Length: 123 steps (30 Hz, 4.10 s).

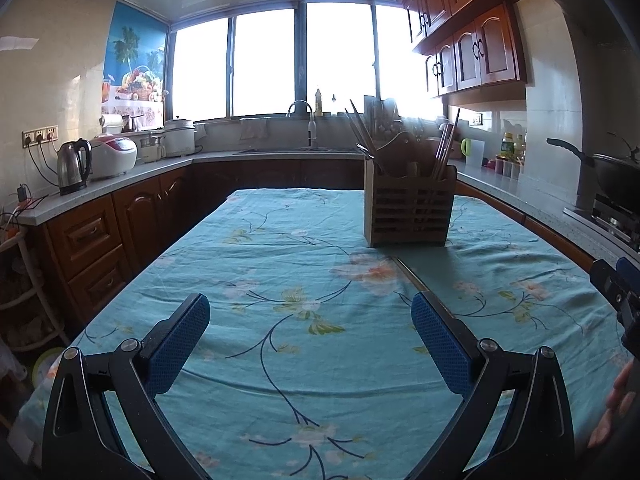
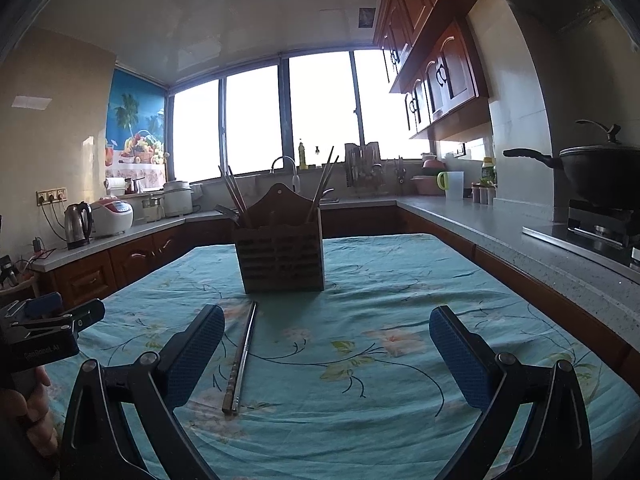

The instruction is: Organize utensils

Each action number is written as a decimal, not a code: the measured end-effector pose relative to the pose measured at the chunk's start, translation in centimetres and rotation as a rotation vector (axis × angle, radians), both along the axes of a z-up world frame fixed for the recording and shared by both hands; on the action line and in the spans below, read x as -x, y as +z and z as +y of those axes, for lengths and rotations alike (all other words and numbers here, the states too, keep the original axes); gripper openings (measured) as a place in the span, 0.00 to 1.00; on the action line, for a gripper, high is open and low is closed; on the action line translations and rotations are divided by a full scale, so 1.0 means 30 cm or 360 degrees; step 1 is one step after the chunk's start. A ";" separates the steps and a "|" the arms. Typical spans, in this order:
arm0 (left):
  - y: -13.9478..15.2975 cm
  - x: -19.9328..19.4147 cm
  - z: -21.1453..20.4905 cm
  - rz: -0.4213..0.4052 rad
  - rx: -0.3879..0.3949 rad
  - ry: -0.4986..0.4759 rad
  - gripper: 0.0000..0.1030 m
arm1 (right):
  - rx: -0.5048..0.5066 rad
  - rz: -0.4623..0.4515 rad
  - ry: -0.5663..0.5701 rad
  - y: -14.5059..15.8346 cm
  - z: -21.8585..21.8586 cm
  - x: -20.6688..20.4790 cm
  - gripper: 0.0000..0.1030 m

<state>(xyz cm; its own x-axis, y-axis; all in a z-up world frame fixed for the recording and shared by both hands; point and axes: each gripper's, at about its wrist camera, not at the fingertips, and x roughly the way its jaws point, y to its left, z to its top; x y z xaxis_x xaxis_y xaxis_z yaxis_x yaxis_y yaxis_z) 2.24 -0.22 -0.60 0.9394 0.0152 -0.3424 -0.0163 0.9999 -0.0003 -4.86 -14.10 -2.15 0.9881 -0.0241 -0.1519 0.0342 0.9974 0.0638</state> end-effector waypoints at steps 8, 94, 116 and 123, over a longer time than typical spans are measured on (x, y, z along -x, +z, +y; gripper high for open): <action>0.003 -0.006 -0.003 0.0009 -0.0014 -0.0012 1.00 | -0.0003 -0.0001 0.0009 0.002 -0.003 -0.002 1.00; 0.008 0.006 -0.016 -0.0007 -0.0035 -0.0065 1.00 | -0.0022 -0.0038 0.0020 0.041 0.024 0.015 1.00; 0.005 -0.016 -0.016 0.0019 0.0001 -0.0096 1.00 | -0.0037 -0.0007 0.0027 0.047 0.044 -0.006 1.00; 0.004 -0.023 -0.020 0.0035 0.0000 -0.0102 1.00 | -0.0044 0.0008 0.0021 0.042 0.037 -0.018 1.00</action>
<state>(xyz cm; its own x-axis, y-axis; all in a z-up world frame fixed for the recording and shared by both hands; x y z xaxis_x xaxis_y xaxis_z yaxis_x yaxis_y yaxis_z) 2.93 -0.81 -0.50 0.9307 -0.0446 -0.3631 0.0475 0.9989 -0.0009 -4.32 -12.99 -0.90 0.9875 -0.0066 -0.1572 0.0211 0.9956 0.0913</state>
